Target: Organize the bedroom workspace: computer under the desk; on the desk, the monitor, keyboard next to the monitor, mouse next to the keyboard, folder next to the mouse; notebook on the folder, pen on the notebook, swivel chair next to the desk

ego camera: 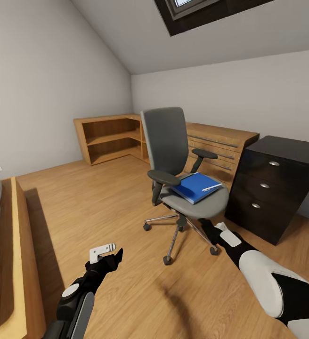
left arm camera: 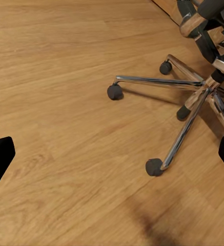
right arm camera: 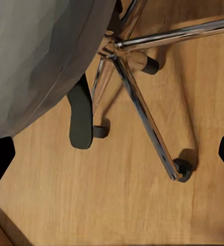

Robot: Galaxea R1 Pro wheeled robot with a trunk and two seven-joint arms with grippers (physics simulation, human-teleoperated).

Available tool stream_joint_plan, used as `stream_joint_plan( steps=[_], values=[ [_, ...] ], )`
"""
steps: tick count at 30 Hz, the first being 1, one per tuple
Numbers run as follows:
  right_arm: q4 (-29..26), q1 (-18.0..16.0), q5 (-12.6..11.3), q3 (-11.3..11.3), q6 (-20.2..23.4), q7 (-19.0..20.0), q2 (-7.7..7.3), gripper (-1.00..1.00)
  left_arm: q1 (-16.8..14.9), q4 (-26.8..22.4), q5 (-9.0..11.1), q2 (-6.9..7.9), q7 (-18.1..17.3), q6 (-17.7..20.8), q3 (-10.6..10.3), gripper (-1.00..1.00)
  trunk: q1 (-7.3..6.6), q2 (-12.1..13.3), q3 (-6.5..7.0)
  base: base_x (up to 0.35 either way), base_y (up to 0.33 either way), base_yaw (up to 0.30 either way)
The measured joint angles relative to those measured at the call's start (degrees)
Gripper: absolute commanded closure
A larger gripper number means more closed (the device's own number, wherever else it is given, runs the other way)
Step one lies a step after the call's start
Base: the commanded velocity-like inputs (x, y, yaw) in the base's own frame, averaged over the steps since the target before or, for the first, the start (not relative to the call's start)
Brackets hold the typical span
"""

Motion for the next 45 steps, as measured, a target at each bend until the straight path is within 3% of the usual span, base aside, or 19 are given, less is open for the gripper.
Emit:
stream_joint_plan(
  steps=[8, 37, 45],
  values=[
    [0.0, 0.01, 0.29, 0.0, 0.0, 0.0, 0.04, -1.0, 0.0, 0.02, -0.02, 0.01, 0.0, 0.0, 0.0, -1.0, -0.02, 0.0, 0.0, 0.05, 0.0, 0.0],
    [0.05, 0.06, 0.51, 0.25, -0.02, -0.11, 0.04, -1.0, 0.03, 0.0, -0.04, 0.01, 0.0, 0.0, -0.02, -1.0, -0.02, 0.0, 0.0, 0.286, 0.001, 0.0],
    [0.03, 0.07, 0.35, 0.26, -0.06, -0.09, 0.04, -1.0, 0.0, -0.02, -0.08, 0.0, -0.04, 0.01, -0.29, -1.0, -0.03, 0.0, 0.0, 0.27, 0.146, 0.0]
  ],
)
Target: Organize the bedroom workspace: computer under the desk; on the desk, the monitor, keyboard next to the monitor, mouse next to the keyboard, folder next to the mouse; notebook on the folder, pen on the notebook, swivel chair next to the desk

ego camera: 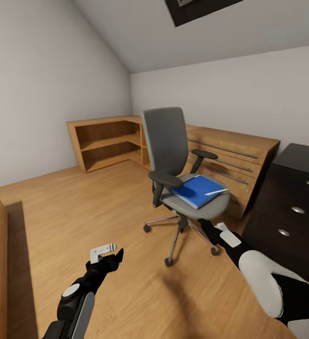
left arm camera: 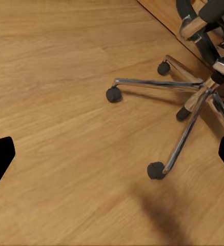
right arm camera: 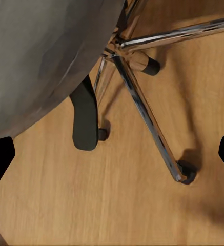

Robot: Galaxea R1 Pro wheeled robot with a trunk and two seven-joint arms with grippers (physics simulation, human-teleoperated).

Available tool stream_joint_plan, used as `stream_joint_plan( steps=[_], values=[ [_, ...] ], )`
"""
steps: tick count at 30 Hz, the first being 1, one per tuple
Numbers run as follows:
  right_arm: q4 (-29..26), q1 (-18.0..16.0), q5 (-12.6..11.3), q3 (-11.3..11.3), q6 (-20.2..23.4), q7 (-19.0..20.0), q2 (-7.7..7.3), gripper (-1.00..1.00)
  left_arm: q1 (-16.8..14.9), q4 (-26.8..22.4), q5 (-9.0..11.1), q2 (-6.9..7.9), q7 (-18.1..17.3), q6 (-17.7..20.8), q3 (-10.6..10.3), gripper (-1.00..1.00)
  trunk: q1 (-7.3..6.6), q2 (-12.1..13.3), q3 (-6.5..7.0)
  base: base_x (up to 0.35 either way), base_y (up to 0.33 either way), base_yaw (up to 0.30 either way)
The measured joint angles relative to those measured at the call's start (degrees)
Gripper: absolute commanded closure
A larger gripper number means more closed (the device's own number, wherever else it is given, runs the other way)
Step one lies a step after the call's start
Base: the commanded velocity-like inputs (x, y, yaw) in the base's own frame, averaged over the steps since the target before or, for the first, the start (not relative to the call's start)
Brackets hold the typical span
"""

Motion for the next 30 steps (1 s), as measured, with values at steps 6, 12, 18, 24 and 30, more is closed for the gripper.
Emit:
stream_joint_plan(
  steps=[6, 12, 18, 24, 30],
  values=[
    [0.02, 0.0, -0.07, 0.13, 0.02, -0.01, 0.0, -1.0, -0.01, 0.02, 0.0, 0.0, 0.0, 0.02, -0.02, -1.0, 0.0, 0.0, 0.0, 0.287, 0.19, 0.0],
    [0.04, 0.0, -0.06, 0.28, 0.03, -0.03, 0.01, -1.0, -0.01, 0.04, 0.0, 0.0, -0.01, 0.02, -0.03, -1.0, 0.0, 0.0, 0.0, 0.284, 0.172, 0.0],
    [0.03, 0.01, -0.07, 0.36, 0.02, -0.05, 0.01, -1.0, 0.0, 0.05, 0.0, 0.0, -0.01, 0.01, -0.03, -1.0, 0.0, 0.0, 0.0, 0.303, 0.094, 0.0],
    [-0.05, 0.0, -0.34, 0.41, 0.05, 0.01, -0.06, -1.0, 0.0, 0.07, 0.0, 0.0, -0.02, 0.0, -0.03, -1.0, 0.0, 0.0, 0.0, 0.294, 0.032, 0.0],
    [-0.05, 0.0, -0.36, 0.44, 0.03, 0.01, -0.07, -1.0, 0.0, 0.07, 0.0, 0.0, -0.02, 0.0, -0.03, -1.0, 0.0, 0.0, 0.0, 0.245, 0.002, 0.0]
  ],
)
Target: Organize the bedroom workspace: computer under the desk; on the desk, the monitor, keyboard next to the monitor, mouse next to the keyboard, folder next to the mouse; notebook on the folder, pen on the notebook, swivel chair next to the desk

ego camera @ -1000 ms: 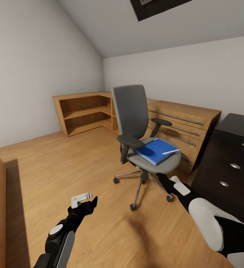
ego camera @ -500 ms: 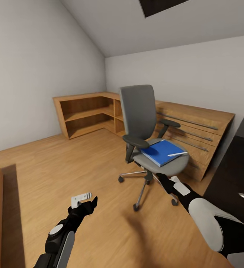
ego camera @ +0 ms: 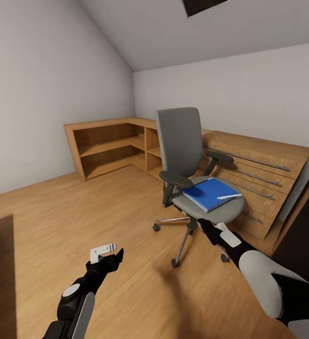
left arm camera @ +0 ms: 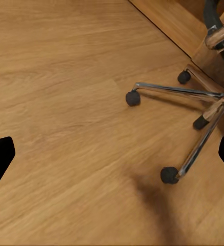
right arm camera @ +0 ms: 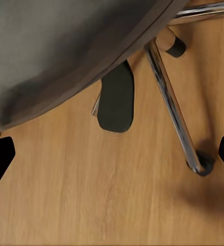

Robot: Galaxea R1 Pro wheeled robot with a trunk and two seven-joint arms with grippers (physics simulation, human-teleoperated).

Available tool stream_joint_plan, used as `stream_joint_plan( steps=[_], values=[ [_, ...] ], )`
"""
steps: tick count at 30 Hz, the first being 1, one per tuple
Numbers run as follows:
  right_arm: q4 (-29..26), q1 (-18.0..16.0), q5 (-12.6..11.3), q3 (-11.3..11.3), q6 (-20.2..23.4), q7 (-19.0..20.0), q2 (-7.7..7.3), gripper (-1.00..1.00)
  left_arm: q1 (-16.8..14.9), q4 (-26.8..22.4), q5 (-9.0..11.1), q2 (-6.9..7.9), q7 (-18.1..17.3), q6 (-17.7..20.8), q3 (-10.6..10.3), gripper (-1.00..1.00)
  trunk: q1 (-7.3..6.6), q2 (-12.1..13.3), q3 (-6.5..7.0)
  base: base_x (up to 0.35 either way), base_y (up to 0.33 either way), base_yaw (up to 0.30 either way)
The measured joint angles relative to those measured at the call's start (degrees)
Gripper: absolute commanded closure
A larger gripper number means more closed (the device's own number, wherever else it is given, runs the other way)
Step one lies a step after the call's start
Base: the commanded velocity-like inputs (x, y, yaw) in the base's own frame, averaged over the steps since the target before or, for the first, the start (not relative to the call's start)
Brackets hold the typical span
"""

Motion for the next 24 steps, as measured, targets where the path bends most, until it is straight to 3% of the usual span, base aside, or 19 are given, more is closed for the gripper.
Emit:
stream_joint_plan(
  steps=[12, 24],
  values=[
    [-0.07, -0.03, 0.37, -0.65, 0.03, 0.08, -0.01, -1.0, -0.01, 0.01, 0.08, 0.0, 0.0, 0.0, 0.0, -1.0, 0.04, 0.01, 0.0, 0.057, 0.0, 0.0],
    [0.0, -0.02, 0.34, -0.64, 0.03, 0.08, 0.01, -1.0, -0.01, 0.01, 0.09, 0.0, 0.0, 0.0, 0.0, -1.0, 0.07, 0.01, 0.0, -0.291, 0.0, 0.0]
  ],
)
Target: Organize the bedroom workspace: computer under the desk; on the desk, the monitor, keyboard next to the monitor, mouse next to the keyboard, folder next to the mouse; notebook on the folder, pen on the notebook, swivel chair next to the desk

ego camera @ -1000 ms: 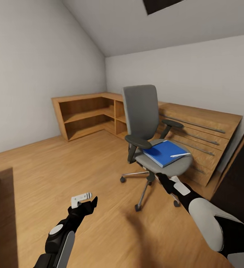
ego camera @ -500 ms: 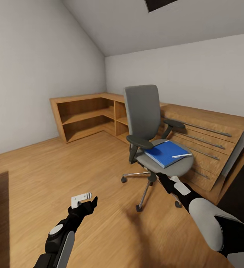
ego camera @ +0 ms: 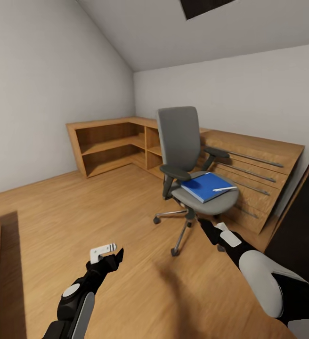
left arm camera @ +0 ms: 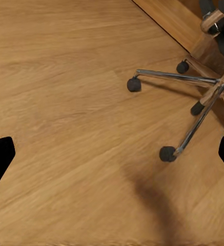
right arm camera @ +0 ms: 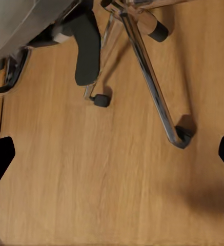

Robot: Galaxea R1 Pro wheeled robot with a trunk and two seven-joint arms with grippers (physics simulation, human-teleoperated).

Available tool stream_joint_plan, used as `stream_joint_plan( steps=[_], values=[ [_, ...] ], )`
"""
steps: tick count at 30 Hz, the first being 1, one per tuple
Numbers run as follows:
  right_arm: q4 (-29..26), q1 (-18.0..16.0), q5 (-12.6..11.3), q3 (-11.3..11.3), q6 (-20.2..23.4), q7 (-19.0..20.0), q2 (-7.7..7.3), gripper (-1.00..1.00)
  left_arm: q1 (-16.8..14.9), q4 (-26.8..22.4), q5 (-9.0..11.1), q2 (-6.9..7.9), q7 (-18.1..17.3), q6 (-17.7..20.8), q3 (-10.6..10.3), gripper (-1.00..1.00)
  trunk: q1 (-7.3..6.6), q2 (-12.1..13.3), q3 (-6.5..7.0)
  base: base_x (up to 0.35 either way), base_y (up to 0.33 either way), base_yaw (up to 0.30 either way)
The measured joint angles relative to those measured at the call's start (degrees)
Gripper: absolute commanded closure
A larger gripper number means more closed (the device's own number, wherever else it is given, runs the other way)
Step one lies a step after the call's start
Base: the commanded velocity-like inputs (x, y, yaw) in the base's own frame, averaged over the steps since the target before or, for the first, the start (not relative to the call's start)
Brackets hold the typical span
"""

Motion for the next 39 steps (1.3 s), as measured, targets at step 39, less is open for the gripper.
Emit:
stream_joint_plan(
  steps=[39],
  values=[
    [0.02, 0.0, 0.06, 0.0, -0.09, -0.09, 0.07, -1.0, 0.02, 1.49, 0.0, 0.0, 0.26, -0.09, 0.0, -1.0, -4.64, 8.41, 3.77, -0.132, 0.0, 0.0]
  ],
)
